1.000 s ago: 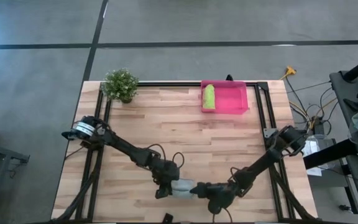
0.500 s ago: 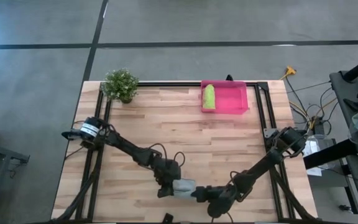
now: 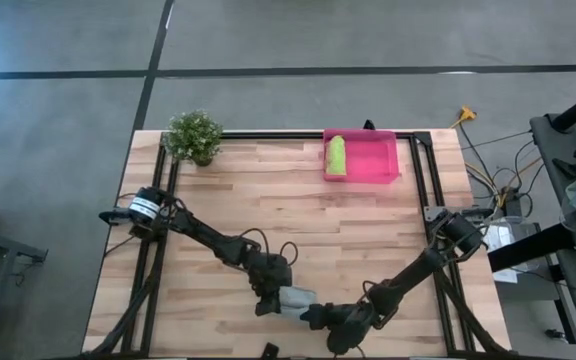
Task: Roll microfiber towels into tight, uniform cylinder then place into a basket
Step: Roll the gray microfiber cloth
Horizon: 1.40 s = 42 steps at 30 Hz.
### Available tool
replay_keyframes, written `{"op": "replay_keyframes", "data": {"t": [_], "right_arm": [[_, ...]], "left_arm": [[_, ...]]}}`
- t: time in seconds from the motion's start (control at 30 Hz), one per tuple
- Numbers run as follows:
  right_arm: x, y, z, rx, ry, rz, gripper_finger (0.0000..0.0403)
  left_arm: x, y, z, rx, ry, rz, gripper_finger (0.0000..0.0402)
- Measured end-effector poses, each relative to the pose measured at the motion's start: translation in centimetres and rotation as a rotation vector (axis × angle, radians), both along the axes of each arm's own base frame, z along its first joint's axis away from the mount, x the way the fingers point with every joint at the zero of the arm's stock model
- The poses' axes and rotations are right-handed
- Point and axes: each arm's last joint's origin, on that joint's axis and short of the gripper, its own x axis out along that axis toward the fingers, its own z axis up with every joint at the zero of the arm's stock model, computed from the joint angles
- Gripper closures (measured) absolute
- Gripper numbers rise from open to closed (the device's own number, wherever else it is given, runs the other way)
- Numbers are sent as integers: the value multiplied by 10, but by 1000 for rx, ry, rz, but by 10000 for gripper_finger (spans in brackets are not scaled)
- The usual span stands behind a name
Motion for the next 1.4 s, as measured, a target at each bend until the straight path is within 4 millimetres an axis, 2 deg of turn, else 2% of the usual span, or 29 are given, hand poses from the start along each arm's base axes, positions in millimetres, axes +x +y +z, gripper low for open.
{"op": "replay_keyframes", "data": {"t": [0.13,0.23,0.37,0.7,0.87,1.2,1.3,1.4], "right_arm": [[7,4,3,178,-6,-125,298],[8,5,6,347,29,-215,335],[5,3,3,430,111,-282,386],[1,-10,-10,832,189,-618,393],[-2,-18,-18,1149,222,-759,393],[-32,-45,-37,1693,200,-791,394],[-37,-52,-36,1792,188,-778,394],[-37,-54,-36,1812,185,-782,394]], "left_arm": [[0,0,0,1,0,1,401],[0,0,0,3,-1,4,400],[0,0,0,4,-3,9,398],[1,2,2,62,-71,-5,396],[1,2,2,132,-145,-50,396],[-6,-7,25,315,-356,-155,395],[-11,-9,36,390,-422,-190,395],[-16,-10,46,469,-472,-214,387]]}}
